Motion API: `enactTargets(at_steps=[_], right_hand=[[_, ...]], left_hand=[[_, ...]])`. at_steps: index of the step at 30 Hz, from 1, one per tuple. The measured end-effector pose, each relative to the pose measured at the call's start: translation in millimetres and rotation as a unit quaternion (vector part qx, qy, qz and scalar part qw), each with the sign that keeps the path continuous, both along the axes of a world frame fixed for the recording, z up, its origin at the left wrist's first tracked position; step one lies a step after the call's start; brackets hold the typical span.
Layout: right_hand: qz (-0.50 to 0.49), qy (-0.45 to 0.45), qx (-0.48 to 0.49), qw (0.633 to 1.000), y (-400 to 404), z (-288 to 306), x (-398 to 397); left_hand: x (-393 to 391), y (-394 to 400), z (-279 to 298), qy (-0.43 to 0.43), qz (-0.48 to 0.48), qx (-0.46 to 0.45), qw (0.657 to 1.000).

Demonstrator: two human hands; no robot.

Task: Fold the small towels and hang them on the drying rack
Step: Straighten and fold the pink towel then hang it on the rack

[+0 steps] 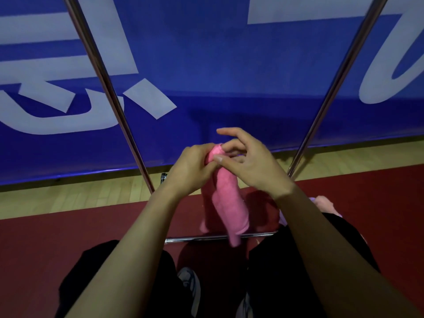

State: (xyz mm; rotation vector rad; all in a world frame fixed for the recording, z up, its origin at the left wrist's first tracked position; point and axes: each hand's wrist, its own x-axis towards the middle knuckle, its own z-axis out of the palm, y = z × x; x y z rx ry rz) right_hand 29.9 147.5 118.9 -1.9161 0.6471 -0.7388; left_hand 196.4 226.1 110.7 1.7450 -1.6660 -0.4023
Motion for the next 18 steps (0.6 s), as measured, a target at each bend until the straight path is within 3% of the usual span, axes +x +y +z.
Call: enactTargets(at_steps=[6,12,18], right_hand=[[0.022,0.074,0.07,0.995,-1,-20,0],[0.036,0.164,-0.012,0.986,2,-19,-2],[0.044,0.131,0.007,0.99,-4,-20,-11]], left_hand=[[5,4,5,0.044,0.036,-0.06,0.997],[14,14,18,0.102,0.075,-0.093,0.988],[24,21,25,0.244,0.15,-0.084,0.954]])
